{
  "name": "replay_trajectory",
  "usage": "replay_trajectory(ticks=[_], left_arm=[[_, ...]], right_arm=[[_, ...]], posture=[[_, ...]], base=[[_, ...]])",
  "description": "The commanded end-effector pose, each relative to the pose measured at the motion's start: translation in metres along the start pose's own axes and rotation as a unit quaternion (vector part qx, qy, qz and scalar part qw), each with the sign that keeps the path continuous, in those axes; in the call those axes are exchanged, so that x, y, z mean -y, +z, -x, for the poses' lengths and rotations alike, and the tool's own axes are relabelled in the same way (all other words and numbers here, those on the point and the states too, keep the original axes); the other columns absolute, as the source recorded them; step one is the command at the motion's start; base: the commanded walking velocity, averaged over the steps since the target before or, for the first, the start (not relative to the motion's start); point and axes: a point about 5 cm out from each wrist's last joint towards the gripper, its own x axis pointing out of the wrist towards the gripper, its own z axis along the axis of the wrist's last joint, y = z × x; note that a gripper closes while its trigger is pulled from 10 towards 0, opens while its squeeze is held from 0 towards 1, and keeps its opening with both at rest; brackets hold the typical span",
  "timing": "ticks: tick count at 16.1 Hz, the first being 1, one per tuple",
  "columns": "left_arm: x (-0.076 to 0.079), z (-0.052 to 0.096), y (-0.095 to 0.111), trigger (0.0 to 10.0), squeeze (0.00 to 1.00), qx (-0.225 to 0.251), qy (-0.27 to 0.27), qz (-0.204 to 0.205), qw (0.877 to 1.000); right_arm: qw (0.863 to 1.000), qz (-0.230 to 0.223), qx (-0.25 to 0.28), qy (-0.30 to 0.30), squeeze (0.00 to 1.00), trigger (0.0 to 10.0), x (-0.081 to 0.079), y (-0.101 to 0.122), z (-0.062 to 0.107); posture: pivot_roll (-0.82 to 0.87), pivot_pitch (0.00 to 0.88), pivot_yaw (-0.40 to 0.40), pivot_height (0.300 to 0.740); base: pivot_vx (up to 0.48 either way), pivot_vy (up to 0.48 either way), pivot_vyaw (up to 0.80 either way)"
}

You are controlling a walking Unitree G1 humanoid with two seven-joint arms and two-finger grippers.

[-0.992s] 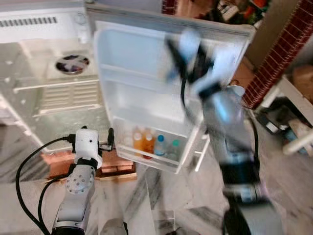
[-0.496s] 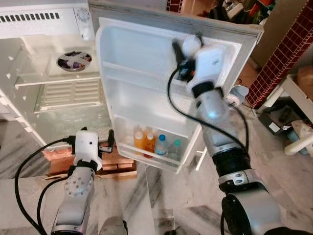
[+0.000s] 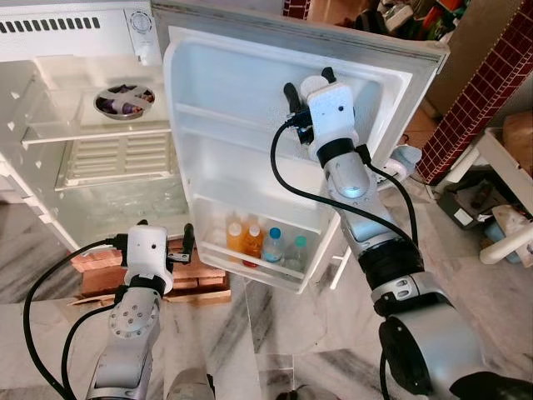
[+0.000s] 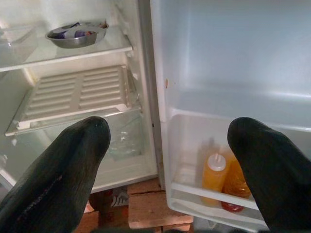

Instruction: Restocking fridge

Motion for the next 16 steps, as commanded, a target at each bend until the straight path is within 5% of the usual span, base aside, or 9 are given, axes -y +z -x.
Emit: replay_trajectory(ticks=[1, 10, 16], left_arm=[[0.002, 0.002, 0.001, 10.0, 0.00, -0.001, -0.003, -0.002, 1.000], [0.002, 0.001, 0.001, 10.0, 0.00, -0.002, 0.003, -0.001, 1.000], [0.004, 0.001, 0.000, 10.0, 0.00, -0.002, 0.002, -0.001, 1.000]], right_arm=[[1.000, 0.016, -0.026, -0.001, 1.00, 10.0, 0.004, -0.012, 0.002], [0.988, 0.047, 0.082, -0.121, 1.00, 10.0, 0.047, 0.022, -0.009], [0.978, 0.043, 0.156, -0.132, 1.00, 10.0, 0.056, 0.044, 0.000]], posture=[[0.17, 0.116, -0.090, 0.740], [0.17, 0.112, -0.100, 0.740], [0.18, 0.098, -0.103, 0.740]], base=[[0.000, 0.000, 0.00], [0.000, 0.000, 0.00], [0.000, 0.000, 0.00]])
